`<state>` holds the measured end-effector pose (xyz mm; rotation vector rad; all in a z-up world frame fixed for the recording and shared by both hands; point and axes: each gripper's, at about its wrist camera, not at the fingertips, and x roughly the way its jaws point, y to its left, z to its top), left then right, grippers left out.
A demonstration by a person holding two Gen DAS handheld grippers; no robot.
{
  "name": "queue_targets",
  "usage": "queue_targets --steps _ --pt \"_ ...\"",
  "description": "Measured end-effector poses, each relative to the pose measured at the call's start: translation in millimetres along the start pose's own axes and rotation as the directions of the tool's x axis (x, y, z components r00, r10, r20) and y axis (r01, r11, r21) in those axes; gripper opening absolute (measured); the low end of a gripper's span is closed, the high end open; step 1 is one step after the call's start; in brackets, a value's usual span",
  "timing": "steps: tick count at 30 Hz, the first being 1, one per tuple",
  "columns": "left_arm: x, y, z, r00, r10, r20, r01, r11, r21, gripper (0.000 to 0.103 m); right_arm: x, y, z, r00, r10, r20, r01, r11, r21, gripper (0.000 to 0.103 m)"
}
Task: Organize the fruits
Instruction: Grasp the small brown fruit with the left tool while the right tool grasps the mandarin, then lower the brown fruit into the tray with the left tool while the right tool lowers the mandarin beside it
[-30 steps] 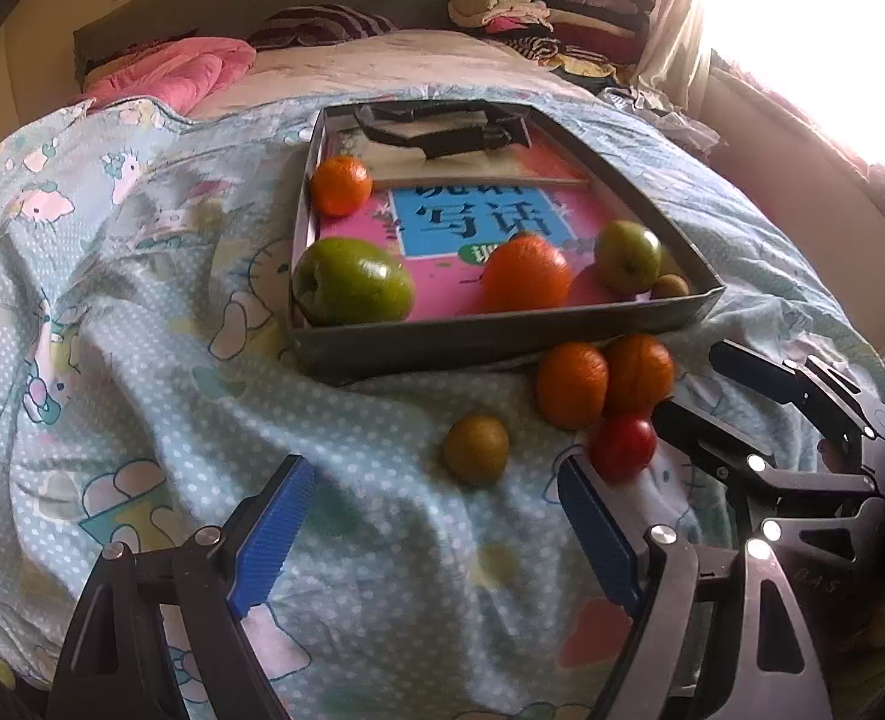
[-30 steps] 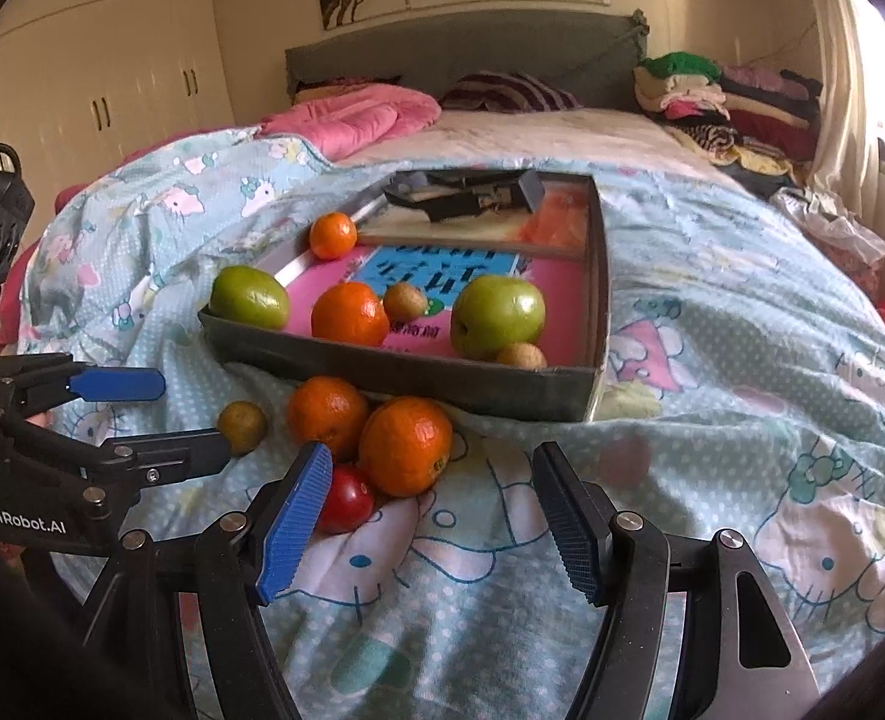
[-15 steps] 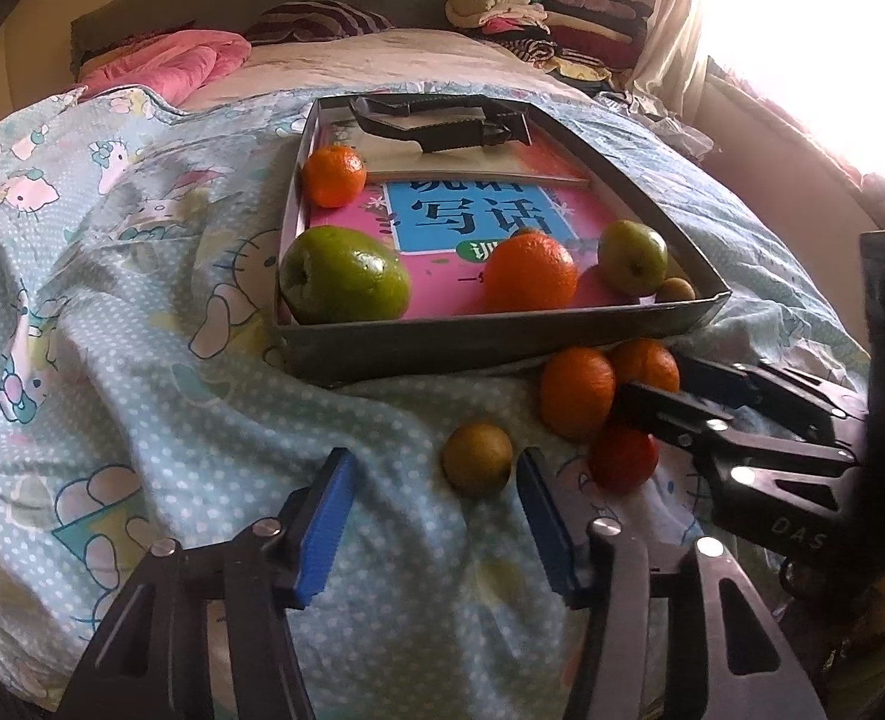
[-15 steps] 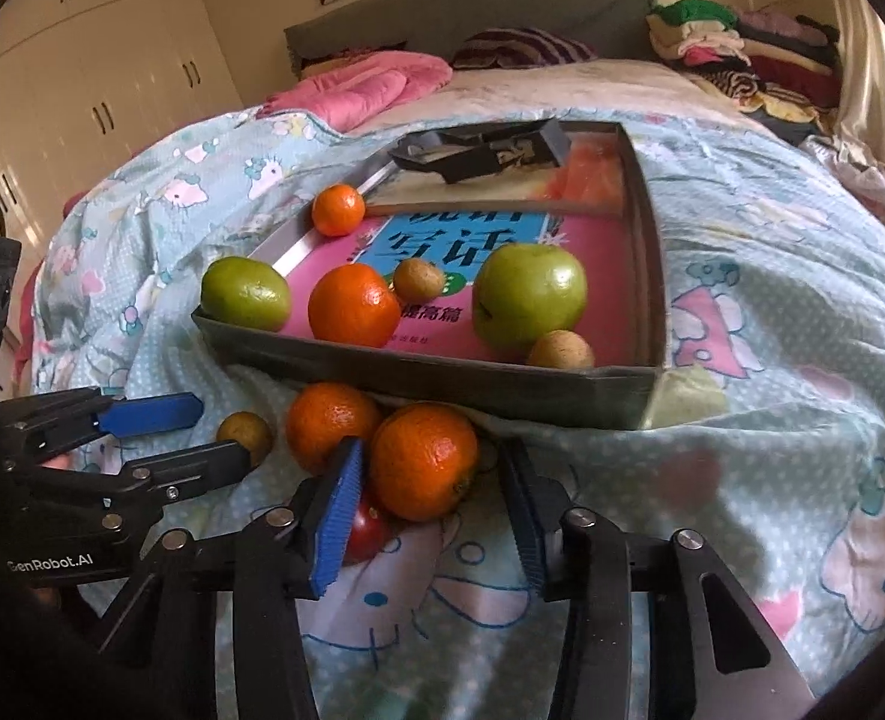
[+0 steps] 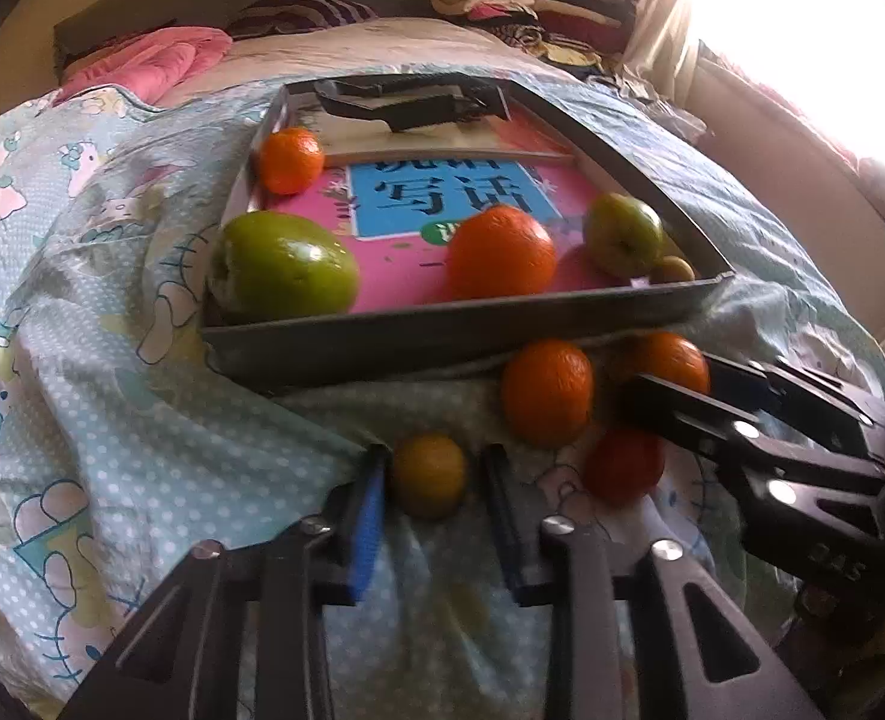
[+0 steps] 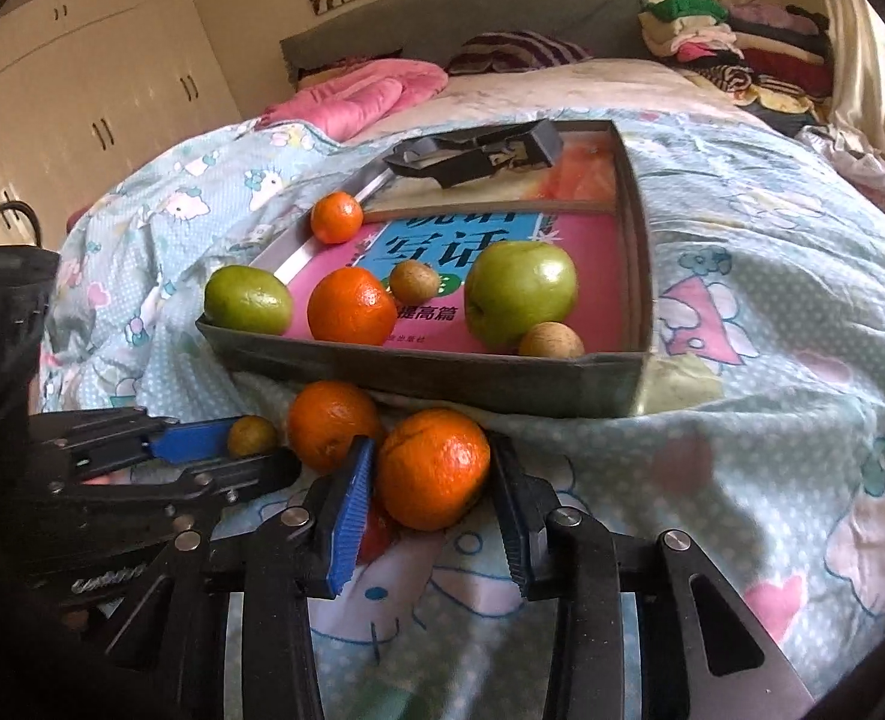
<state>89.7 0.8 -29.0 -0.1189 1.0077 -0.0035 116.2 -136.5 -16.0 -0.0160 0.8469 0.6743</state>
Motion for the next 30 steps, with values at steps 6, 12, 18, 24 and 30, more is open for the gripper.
queue_targets --steps 6,12,18,24,30 --pt "-11.9 4.1 0.9 1.0 -0.029 0.01 0.029 1.0 -0.001 0.025 -12.5 0.5 0.8 0.999 0.016 0.04 -0.016 1.0 -0.006 0.04" --pt "-38.7 12.3 10.4 0.997 -0.049 0.066 0.051 0.998 -0.033 0.025 -28.8 5.1 5.9 0.996 0.014 0.086 -0.012 1.0 -0.02 0.04" --pt "-52.6 14.4 29.1 0.993 -0.058 0.105 0.062 0.997 -0.043 0.025 -38.6 11.7 18.3 0.993 0.009 0.115 -0.004 0.999 -0.05 0.04" --pt "-50.0 13.8 46.0 0.992 -0.053 0.114 0.058 0.998 -0.039 0.025 -42.0 14.8 32.8 0.991 -0.005 0.137 0.016 0.997 -0.078 0.04" --pt "-39.9 12.9 52.9 0.994 -0.048 0.101 0.052 0.998 -0.038 0.025 -39.3 17.0 42.7 0.989 -0.01 0.148 0.024 0.995 -0.097 0.04"
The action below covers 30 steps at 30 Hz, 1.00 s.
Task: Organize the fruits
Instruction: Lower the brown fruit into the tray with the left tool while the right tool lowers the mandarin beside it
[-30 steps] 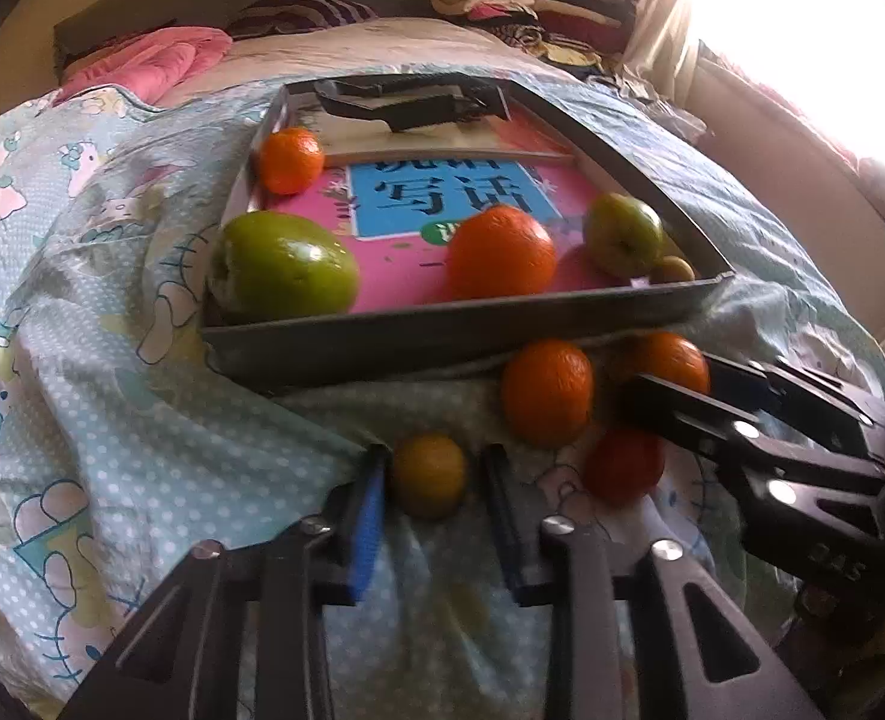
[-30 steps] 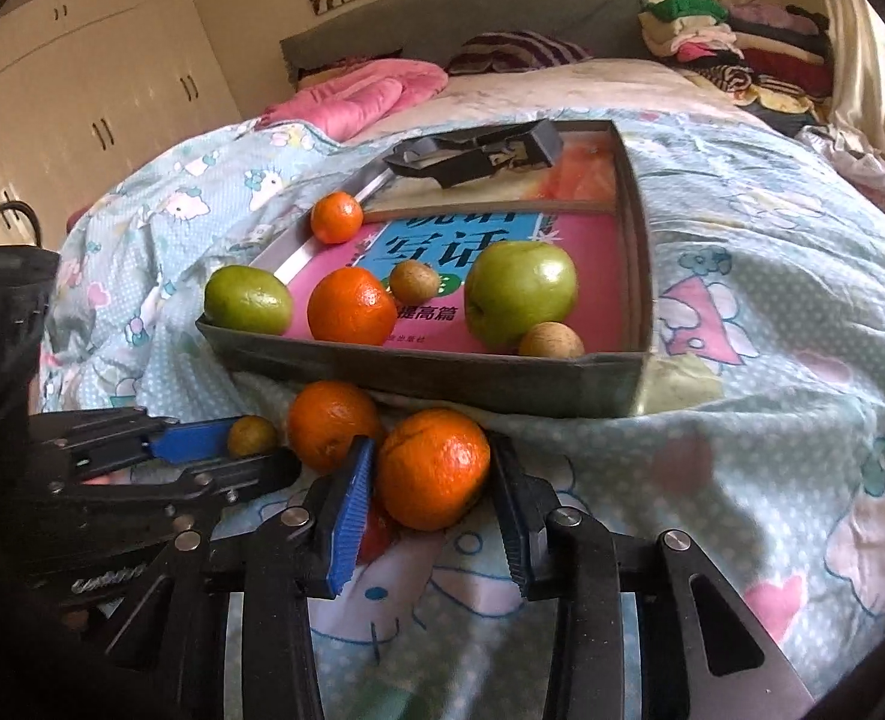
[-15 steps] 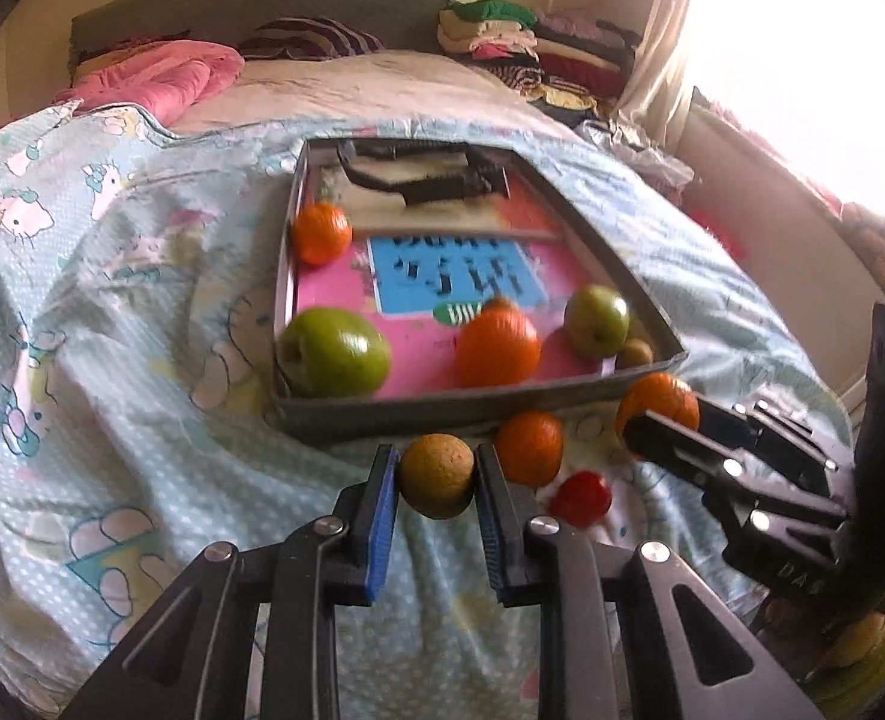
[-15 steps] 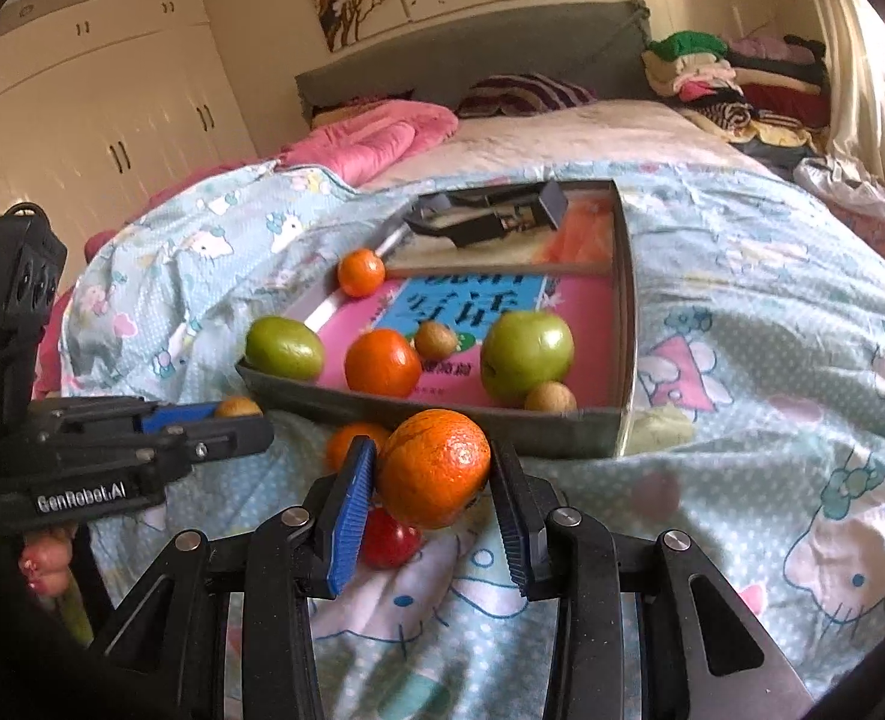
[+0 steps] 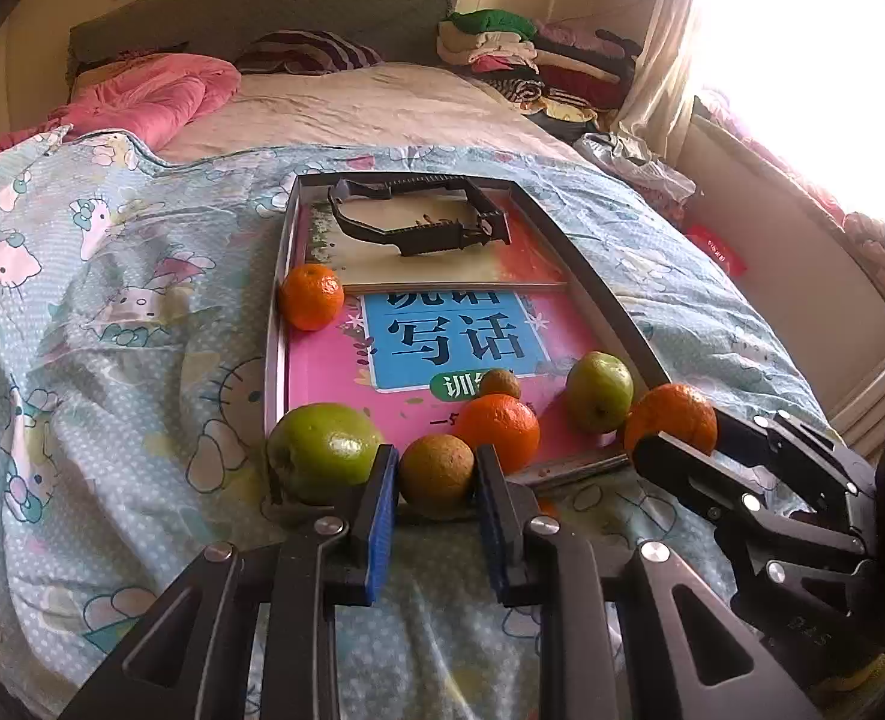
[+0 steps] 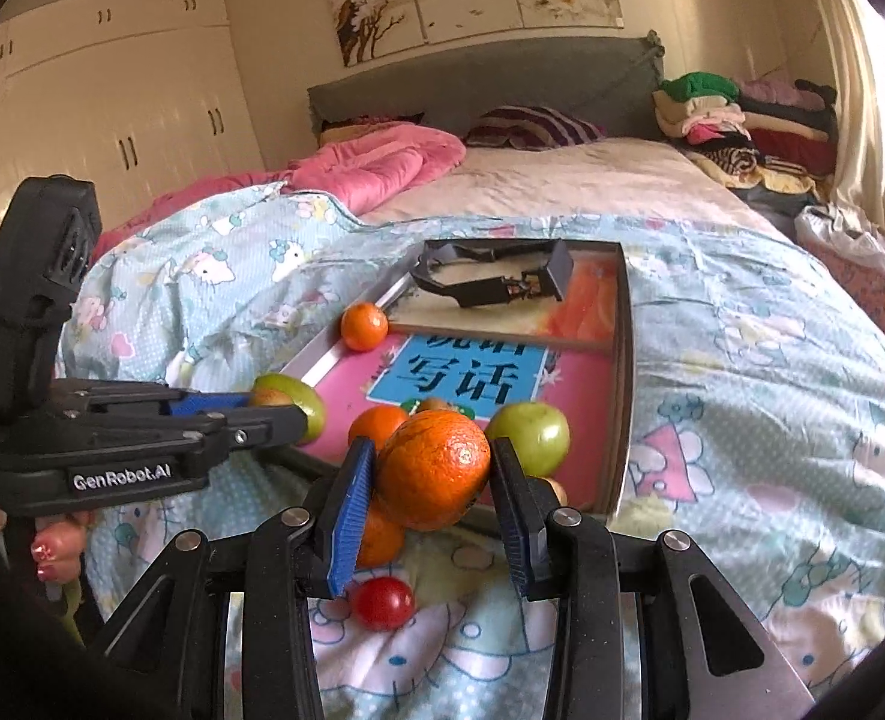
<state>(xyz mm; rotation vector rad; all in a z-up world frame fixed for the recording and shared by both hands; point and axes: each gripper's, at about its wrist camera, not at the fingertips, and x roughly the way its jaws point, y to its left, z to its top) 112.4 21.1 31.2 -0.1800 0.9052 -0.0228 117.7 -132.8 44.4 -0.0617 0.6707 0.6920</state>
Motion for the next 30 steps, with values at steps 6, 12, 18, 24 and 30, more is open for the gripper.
queue_targets --steps 6,12,18,24,30 --pt "7.2 0.8 2.5 1.0 0.001 -0.012 -0.001 1.0 0.001 0.025 8.8 0.4 3.1 1.0 0.002 -0.01 -0.002 1.0 -0.014 0.04" --pt "15.8 0.6 4.8 1.0 0.0 -0.028 0.0 1.0 0.002 0.025 14.8 -0.7 4.0 1.0 0.002 -0.018 -0.002 1.0 -0.019 0.04" --pt "24.2 2.7 5.5 0.999 0.002 -0.045 -0.003 1.0 -0.008 0.025 20.5 -1.9 4.8 1.0 0.002 -0.026 -0.002 1.0 -0.026 0.04" --pt "28.0 2.1 5.9 0.999 0.006 -0.047 -0.006 1.0 -0.003 0.025 26.8 0.5 5.2 0.999 0.002 -0.041 -0.004 0.999 -0.045 0.04" --pt "29.0 1.9 6.9 0.999 0.007 -0.044 -0.007 1.0 0.001 0.025 34.1 5.4 6.1 0.999 0.002 -0.051 -0.005 0.998 -0.065 0.04"
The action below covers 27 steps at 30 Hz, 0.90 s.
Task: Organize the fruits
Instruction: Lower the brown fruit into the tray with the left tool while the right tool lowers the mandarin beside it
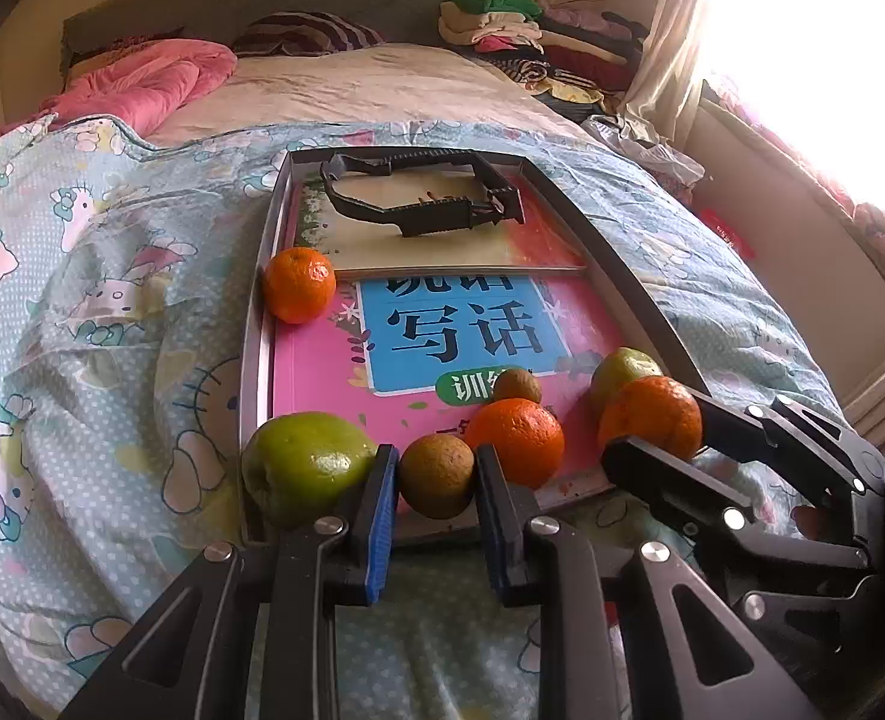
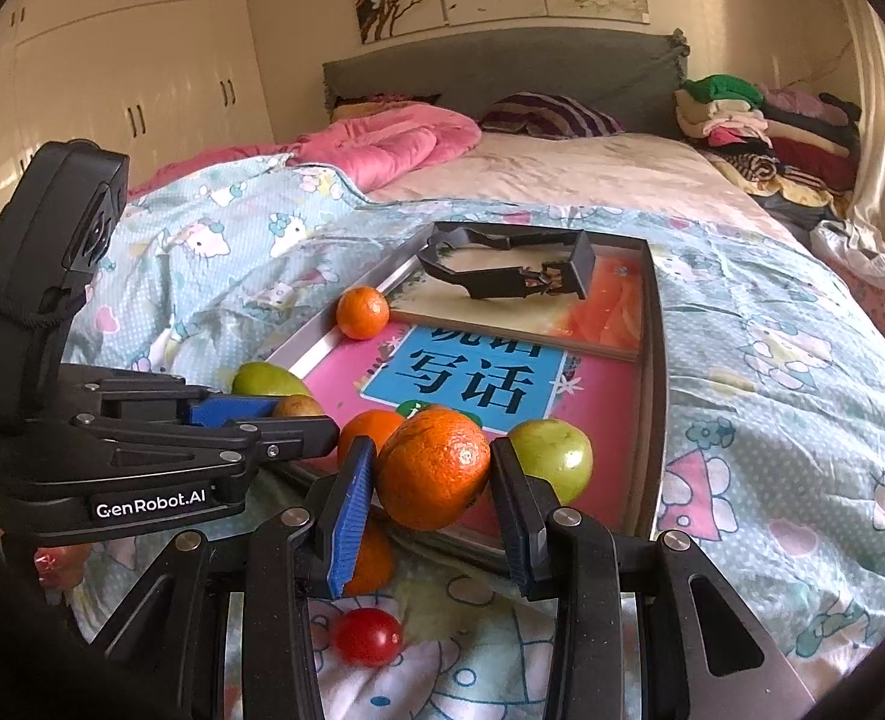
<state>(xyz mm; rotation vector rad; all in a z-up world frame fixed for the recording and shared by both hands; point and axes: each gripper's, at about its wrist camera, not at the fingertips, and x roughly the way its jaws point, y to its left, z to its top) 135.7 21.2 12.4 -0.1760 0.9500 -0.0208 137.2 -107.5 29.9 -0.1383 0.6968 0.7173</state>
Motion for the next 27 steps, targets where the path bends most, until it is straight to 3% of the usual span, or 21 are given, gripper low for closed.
queue_targets --steps 27 --pt "2.0 0.4 3.4 1.0 0.006 0.014 -0.006 1.0 0.002 0.025 16.7 2.9 -3.8 0.999 -0.05 -0.022 0.049 0.999 -0.012 0.04"
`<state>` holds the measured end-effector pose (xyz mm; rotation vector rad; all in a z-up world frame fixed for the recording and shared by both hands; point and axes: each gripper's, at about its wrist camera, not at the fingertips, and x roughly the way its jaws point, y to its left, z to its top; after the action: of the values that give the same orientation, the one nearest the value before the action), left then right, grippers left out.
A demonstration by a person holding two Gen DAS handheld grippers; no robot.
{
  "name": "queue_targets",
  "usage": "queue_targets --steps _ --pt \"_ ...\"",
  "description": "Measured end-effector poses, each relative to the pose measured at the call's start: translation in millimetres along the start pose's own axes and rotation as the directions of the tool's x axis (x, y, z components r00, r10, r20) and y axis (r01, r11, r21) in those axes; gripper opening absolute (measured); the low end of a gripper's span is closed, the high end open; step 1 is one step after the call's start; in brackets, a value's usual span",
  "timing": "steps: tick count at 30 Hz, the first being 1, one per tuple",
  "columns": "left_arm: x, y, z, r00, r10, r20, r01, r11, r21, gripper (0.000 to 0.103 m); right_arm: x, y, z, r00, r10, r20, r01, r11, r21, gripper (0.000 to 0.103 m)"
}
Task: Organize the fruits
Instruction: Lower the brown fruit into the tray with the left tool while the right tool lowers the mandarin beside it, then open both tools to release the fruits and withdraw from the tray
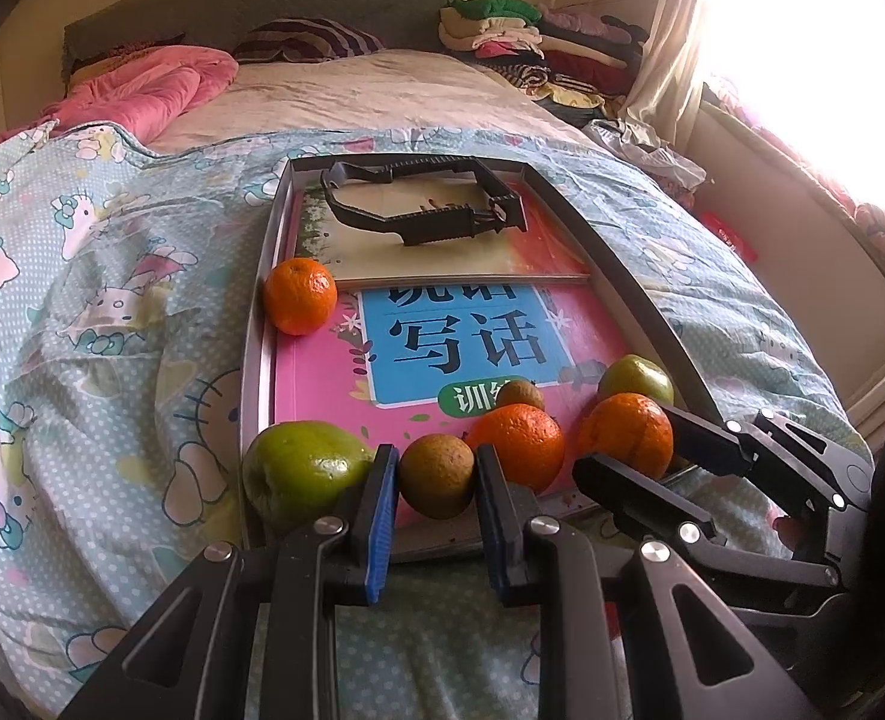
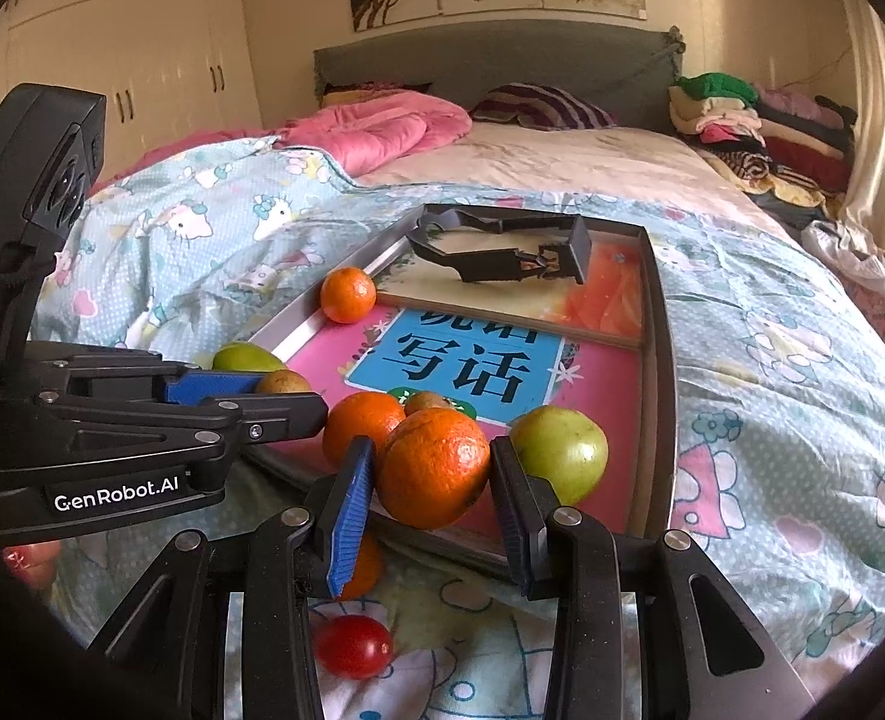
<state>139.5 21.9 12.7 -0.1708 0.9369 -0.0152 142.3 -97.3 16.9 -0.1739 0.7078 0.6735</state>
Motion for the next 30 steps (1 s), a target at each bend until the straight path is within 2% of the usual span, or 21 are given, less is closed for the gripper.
queue_targets --steps 21,23,30 --pt "-0.6 1.9 -1.8 1.0 -0.006 0.002 0.006 1.0 -0.015 0.026 1.8 2.4 -4.5 1.0 -0.014 0.006 0.014 1.0 0.003 0.042" --pt "-0.9 2.2 -1.6 1.0 -0.009 0.001 0.009 1.0 -0.019 0.026 0.6 2.8 -4.8 1.0 -0.01 0.011 0.01 1.0 0.001 0.046" --pt "-1.0 2.6 -3.7 1.0 -0.013 -0.001 0.013 1.0 -0.026 0.026 -3.6 6.9 -5.3 1.0 -0.022 0.023 0.022 1.0 -0.021 0.049"
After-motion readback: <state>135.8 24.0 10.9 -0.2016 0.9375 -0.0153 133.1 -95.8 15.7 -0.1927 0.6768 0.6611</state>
